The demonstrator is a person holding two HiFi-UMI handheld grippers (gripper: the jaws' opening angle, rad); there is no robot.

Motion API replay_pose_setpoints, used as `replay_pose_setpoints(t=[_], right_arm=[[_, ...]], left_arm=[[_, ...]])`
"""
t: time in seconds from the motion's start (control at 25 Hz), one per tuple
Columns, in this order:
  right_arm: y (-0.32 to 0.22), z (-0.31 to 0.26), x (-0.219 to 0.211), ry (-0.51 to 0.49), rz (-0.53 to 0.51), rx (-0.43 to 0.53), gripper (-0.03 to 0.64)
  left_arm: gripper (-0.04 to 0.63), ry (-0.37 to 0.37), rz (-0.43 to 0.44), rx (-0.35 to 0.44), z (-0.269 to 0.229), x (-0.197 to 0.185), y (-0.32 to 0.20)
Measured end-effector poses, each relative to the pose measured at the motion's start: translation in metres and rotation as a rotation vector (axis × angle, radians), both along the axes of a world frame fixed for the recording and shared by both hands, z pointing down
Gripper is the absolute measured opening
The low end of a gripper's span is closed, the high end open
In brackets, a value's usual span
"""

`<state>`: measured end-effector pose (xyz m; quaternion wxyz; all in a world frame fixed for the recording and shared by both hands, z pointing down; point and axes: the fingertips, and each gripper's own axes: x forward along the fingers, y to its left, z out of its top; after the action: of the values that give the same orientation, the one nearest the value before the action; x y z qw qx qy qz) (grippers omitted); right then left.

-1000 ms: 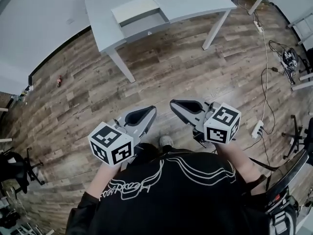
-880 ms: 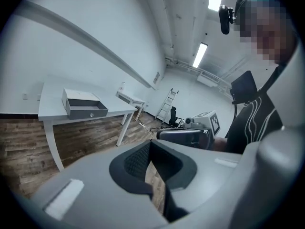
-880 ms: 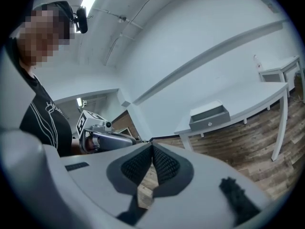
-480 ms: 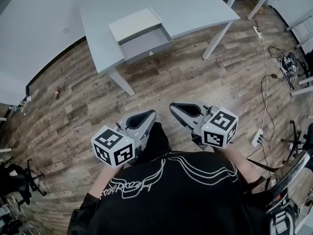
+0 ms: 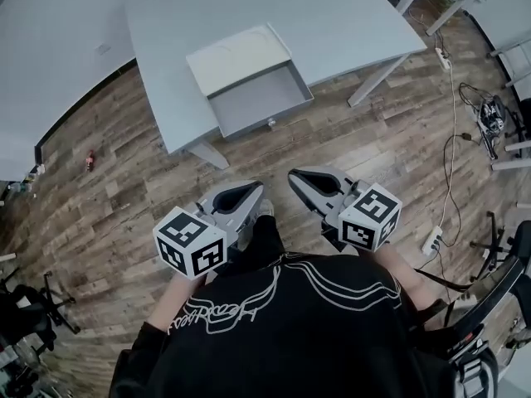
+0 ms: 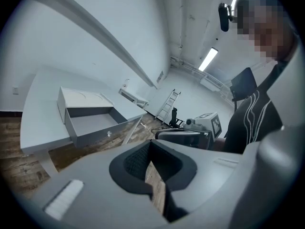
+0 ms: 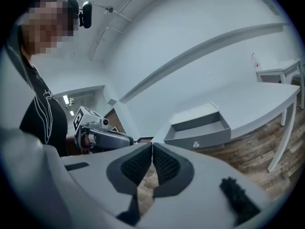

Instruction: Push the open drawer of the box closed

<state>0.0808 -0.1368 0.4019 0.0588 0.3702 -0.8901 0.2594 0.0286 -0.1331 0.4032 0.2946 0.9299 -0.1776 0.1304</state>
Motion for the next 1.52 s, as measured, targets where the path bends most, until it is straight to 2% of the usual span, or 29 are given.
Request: replay_pose_setpoints(t=[0.24,0.72,0.88,1.08,1.4,1.52], right_arm=[[-0.041,0.026,0.010,0.103,0.093,-0.002,0.012],[-0.099,0.076,0.008,0.263,0.099,-0.009,0.100],[-0.109,0.095,0.011,0.308,0.117,-0.025,0.109],[-0.127,0.116,0.014,0.411,0.161,-0.003,0.109],[-0.135,0.127,0.011,0.406,0.180,-0.021,0.104],[-0.136,0.129,0.012,0.398,0.181,-0.027,0.080]], left_arm=[[0.008,-0.012,-0.029,-0.042,0.017,-0.012,-0.029],[0.008,-0.036,-0.095,-0.104,0.049,-0.039,-0.063],[0.008,-0.052,-0.117,-0.115,0.058,-0.047,-0.066],[0.008,-0.055,-0.143,-0.134,0.065,-0.056,-0.073],[0.008,-0.064,-0.193,-0.126,0.071,-0.068,-0.089],[0.008,-0.068,-0.212,-0.117,0.070,-0.077,-0.099]])
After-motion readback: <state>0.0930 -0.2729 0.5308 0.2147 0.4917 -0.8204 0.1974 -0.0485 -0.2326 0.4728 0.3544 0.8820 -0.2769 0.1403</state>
